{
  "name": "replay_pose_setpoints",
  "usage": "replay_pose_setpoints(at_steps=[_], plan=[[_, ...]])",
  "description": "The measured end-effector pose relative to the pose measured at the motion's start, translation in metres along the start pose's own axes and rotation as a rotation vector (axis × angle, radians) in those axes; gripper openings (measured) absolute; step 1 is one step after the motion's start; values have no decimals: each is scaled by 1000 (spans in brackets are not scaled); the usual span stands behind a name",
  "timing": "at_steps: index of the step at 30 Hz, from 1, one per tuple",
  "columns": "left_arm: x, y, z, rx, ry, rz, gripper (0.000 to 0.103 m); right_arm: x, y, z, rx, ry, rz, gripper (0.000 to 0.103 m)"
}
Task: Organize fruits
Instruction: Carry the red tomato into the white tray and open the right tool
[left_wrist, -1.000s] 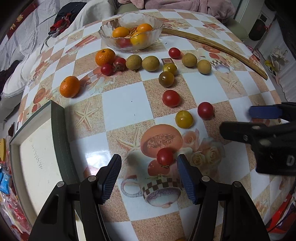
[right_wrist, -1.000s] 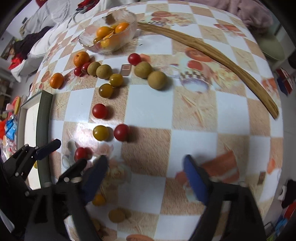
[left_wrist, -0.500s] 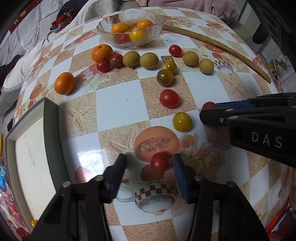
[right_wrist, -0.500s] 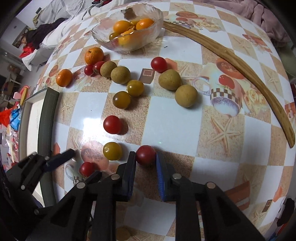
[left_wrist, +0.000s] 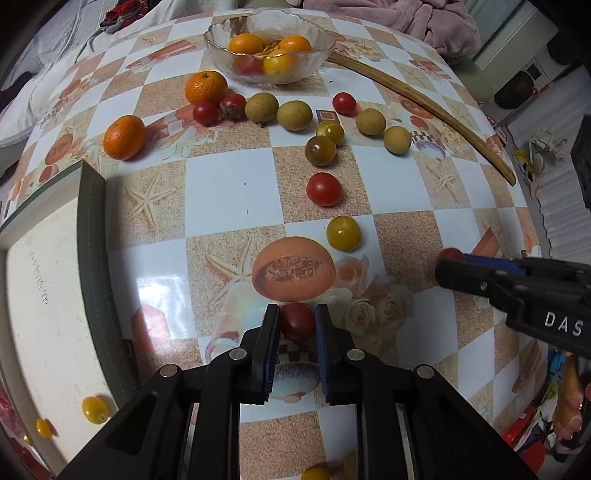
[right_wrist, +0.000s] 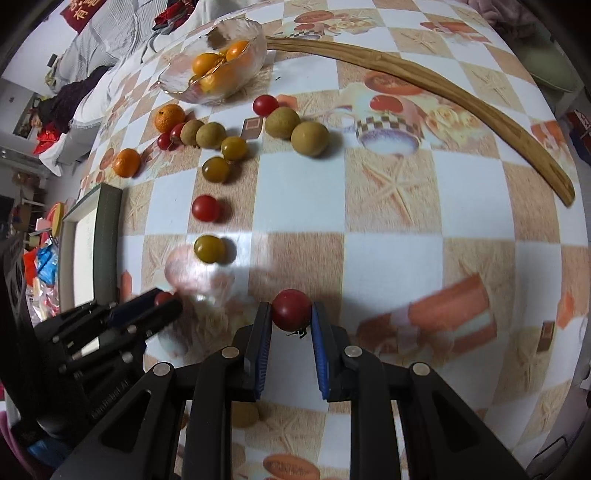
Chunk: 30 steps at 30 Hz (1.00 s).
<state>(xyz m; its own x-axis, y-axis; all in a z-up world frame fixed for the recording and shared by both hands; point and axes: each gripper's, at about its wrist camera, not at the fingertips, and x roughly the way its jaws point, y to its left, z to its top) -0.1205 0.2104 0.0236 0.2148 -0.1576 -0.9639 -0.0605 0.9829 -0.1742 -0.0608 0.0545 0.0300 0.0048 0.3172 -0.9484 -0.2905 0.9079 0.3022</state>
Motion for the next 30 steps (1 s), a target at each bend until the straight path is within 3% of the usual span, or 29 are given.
replay_pose_setpoints(at_steps=[13,30], plan=[[-50,38,-20,-49,-72,18,20,-19,40,-14,-58,-10,20,23],[-88,172,-64,-257,-134,137,20,5,186,-3,-289,27,75,23]])
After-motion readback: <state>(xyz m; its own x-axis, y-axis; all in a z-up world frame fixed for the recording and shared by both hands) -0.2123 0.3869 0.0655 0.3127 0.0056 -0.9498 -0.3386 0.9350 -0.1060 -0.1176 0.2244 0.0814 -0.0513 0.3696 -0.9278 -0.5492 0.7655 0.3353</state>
